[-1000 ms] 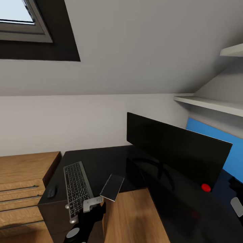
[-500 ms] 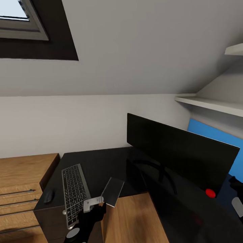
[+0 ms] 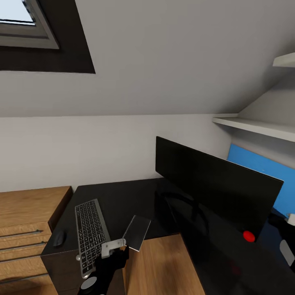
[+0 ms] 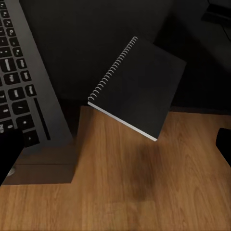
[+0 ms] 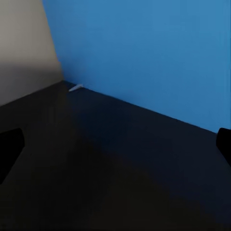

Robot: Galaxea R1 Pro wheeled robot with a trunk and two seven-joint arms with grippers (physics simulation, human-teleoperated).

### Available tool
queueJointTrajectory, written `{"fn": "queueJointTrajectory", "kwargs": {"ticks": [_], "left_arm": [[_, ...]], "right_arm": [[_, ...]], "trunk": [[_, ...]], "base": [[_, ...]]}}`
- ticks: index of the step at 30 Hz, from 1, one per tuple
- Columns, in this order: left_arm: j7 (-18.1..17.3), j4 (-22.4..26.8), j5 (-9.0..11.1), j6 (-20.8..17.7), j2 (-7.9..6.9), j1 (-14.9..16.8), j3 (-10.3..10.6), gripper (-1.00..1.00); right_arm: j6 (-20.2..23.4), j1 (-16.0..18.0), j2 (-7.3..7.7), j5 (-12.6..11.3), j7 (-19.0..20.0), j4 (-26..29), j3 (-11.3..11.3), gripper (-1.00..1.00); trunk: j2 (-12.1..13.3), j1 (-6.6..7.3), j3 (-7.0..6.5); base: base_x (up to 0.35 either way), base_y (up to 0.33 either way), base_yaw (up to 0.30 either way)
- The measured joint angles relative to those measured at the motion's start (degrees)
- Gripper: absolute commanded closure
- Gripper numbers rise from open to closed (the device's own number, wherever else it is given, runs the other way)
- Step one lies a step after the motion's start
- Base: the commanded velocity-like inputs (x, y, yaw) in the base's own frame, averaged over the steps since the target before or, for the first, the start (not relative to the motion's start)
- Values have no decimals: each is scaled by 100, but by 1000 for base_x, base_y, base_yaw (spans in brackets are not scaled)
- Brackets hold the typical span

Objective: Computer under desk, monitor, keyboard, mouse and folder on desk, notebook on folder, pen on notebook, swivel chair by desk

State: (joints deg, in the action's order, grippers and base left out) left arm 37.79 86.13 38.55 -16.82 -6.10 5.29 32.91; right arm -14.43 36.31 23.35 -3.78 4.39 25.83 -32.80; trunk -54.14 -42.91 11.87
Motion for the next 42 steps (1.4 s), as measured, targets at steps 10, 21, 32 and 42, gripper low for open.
{"fn": "queueJointTrajectory", "kwargs": {"ticks": [10,21,32,42], "left_arm": [[-3,0,-7,0,0,0,0,-100],[-8,0,-14,0,-18,0,0,-100],[-9,8,-16,0,-26,-1,-1,-100],[-10,12,-16,-8,-27,-2,-11,-100]], "right_arm": [[-26,0,4,20,415,-10,580,-100],[-32,-10,-568,684,1485,-69,709,-100],[-2,-9,-1082,754,1495,-140,699,-100],[-31,-25,-1378,768,1499,-159,696,-100]], "trunk": [[0,0,0],[0,0,0],[0,0,0],[0,0,0]], "base": [[0,0,0],[0,0,0],[0,0,26],[0,0,241]]}}
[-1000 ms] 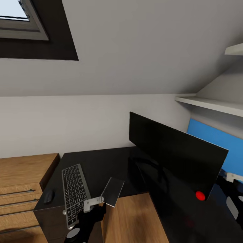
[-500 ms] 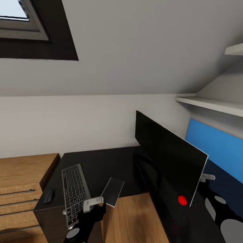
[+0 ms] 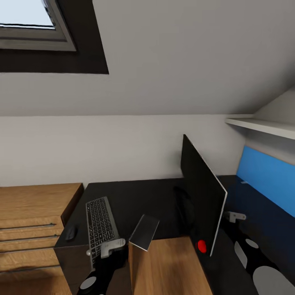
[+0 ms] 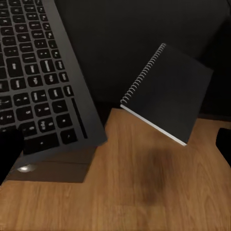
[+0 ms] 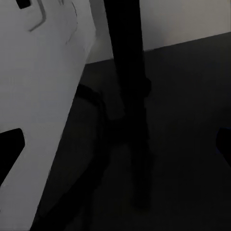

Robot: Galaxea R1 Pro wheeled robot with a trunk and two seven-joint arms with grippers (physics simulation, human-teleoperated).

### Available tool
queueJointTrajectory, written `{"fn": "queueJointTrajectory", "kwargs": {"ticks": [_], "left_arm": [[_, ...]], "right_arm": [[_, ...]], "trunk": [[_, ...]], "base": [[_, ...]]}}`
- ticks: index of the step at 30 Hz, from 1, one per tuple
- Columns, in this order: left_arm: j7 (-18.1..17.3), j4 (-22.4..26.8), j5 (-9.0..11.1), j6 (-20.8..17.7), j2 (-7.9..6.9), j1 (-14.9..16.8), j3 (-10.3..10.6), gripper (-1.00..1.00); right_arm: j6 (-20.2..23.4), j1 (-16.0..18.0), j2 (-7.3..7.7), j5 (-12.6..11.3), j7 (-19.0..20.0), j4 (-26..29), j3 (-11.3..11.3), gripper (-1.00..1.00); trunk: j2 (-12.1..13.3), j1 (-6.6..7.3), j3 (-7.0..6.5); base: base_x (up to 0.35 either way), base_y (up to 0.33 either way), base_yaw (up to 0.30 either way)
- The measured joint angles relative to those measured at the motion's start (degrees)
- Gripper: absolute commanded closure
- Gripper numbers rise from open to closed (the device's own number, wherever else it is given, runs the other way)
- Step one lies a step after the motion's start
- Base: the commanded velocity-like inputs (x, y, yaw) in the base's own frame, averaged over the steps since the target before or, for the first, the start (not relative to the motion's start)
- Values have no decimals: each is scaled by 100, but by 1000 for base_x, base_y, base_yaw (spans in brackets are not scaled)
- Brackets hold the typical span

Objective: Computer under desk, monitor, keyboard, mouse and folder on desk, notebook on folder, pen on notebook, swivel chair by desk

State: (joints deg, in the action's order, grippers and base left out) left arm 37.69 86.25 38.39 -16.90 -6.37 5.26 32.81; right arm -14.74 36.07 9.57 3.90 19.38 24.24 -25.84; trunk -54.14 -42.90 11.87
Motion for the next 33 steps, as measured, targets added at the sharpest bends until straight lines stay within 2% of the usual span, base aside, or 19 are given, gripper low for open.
{"fn": "queueJointTrajectory", "kwargs": {"ticks": [20,33], "left_arm": [[0,0,5,-9,0,0,3,-100],[1,-3,14,-9,1,2,2,-100]], "right_arm": [[-7,0,-11,-1,9,-3,-1,-100],[13,-2,-3,6,17,0,4,-100]], "trunk": [[0,0,0],[0,0,0]], "base": [[0,0,275],[0,0,18]]}}
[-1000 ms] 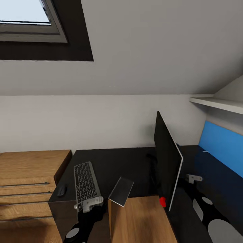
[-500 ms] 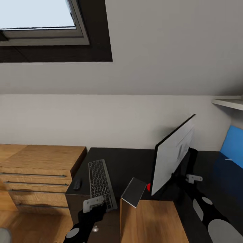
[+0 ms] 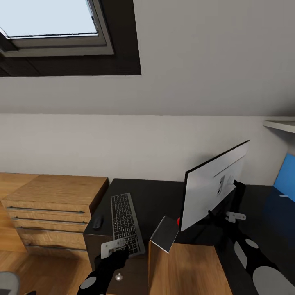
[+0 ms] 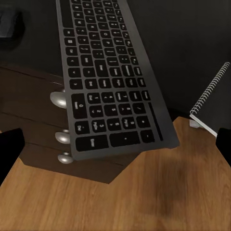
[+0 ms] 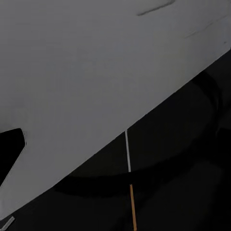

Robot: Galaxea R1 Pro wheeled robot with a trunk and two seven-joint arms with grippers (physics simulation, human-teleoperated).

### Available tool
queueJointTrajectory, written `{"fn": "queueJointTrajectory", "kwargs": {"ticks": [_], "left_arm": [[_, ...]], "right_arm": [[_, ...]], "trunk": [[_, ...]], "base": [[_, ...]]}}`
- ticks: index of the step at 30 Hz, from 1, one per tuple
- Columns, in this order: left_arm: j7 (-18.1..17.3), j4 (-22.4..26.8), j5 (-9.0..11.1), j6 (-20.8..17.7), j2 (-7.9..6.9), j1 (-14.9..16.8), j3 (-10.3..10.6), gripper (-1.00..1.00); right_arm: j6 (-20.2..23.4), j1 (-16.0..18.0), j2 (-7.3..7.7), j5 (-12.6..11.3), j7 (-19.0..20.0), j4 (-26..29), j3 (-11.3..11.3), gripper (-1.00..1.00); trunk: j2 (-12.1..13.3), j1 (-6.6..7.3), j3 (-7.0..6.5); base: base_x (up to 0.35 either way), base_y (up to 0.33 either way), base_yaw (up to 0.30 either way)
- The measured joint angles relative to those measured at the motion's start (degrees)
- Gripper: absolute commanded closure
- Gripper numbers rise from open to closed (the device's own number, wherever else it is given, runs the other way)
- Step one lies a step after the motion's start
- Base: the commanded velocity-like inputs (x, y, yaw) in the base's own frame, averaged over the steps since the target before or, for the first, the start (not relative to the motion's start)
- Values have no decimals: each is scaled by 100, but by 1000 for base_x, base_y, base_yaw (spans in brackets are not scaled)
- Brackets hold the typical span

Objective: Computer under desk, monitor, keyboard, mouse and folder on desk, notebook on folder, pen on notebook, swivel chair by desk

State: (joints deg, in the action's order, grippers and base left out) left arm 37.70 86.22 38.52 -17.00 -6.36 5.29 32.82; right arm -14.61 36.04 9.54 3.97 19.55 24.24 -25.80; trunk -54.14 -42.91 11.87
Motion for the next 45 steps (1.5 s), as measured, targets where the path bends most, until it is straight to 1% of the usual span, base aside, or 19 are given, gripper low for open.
{"fn": "queueJointTrajectory", "kwargs": {"ticks": [13,20,23,29,33,45], "left_arm": [[0,0,3,0,0,0,0,-100],[0,0,-5,0,0,0,0,-100],[0,-1,-6,0,-1,1,1,-100],[0,-1,-5,0,0,1,1,-100],[0,-1,0,0,0,1,1,-100],[0,0,8,0,-5,0,0,-100]], "right_arm": [[-12,0,-3,-1,-37,-60,0,-100],[-19,0,-11,6,-211,-76,0,-100],[-22,-1,-10,7,-242,-73,0,-100],[-210,-1,-10,8,-263,-78,0,-100],[-240,-1,-6,8,-264,-79,0,-100],[-239,0,-19,1,-316,-80,0,-100]], "trunk": [[0,0,0],[0,0,0],[0,0,0],[0,0,0],[0,0,2],[0,0,5]], "base": [[0,0,0],[0,0,-7],[0,0,-151],[0,0,-246],[0,0,-235],[0,0,-25]]}}
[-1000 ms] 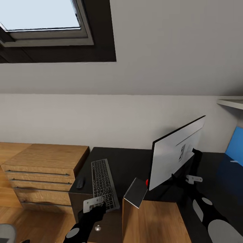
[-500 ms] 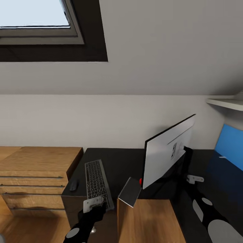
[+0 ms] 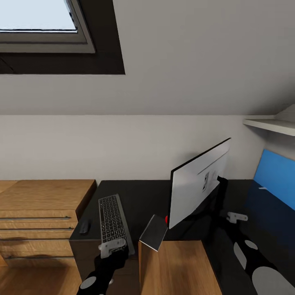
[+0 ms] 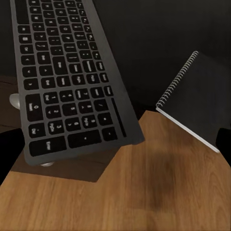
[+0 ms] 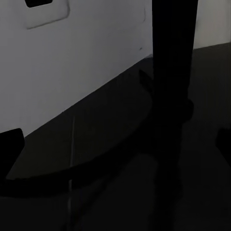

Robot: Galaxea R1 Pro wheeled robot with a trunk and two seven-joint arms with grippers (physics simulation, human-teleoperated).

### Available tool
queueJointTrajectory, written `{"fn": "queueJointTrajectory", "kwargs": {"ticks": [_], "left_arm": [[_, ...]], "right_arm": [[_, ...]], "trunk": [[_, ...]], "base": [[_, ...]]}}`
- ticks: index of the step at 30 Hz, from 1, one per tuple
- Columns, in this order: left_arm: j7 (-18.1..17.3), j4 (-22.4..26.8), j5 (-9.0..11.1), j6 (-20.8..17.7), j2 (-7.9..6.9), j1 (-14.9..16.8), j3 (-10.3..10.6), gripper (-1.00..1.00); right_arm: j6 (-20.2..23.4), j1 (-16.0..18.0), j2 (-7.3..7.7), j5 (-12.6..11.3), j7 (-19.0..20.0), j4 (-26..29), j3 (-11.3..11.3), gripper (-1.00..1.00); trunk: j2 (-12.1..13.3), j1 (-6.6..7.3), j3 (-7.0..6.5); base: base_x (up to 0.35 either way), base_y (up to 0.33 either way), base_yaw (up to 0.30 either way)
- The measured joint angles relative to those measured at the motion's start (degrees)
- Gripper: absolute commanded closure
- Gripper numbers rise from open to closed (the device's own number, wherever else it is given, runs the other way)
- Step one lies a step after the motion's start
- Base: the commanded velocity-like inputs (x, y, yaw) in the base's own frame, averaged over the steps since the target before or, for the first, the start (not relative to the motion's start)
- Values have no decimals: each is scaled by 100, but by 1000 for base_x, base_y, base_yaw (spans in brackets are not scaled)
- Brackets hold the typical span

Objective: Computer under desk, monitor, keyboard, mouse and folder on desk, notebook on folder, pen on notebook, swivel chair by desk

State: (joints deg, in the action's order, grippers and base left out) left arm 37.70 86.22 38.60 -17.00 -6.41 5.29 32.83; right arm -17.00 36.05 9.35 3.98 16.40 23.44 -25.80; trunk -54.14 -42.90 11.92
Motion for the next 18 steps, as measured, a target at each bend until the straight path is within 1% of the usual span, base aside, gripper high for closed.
{"fn": "queueJointTrajectory", "kwargs": {"ticks": [3,5,8,10,11,12,13,14,15,18], "left_arm": [[0,0,-4,-4,-4,0,-24,-100],[0,0,-5,-2,-4,0,-31,-100],[0,6,-5,-5,-8,0,-35,-100],[0,13,-5,-6,-10,0,-40,-100],[0,18,-5,-5,-11,0,-41,-100],[0,20,-5,-4,-12,0,-42,-100],[0,22,-5,-6,-12,0,-43,-100],[0,23,-5,-5,-12,0,-43,-100],[0,24,-5,-3,-12,0,-42,-100],[0,25,-5,-3,-13,0,-40,-100]], "right_arm": [[-81,0,6,1,-1,0,0,-100],[-278,0,7,5,-7,-5,3,-100],[-406,0,4,11,-97,-13,8,-100],[-449,0,6,13,-347,-72,12,-100],[-465,0,9,11,-608,-154,13,-100],[-471,2,12,11,-766,-206,14,-100],[-481,6,20,6,-1092,-304,14,-100],[-487,8,22,5,-1259,-346,15,-100],[-496,12,25,3,-1540,-405,4,-100],[-503,19,12,-6,-1974,-463,-15,-100]], "trunk": [[0,0,0],[0,0,0],[0,0,0],[0,0,0],[0,0,0],[0,0,0],[0,0,0],[0,0,0],[0,0,0],[0,0,0]], "base": [[0,0,0],[0,0,0],[0,0,0],[0,0,0],[0,0,0],[0,0,0],[0,0,0],[0,0,0],[0,0,0],[0,0,0]]}}
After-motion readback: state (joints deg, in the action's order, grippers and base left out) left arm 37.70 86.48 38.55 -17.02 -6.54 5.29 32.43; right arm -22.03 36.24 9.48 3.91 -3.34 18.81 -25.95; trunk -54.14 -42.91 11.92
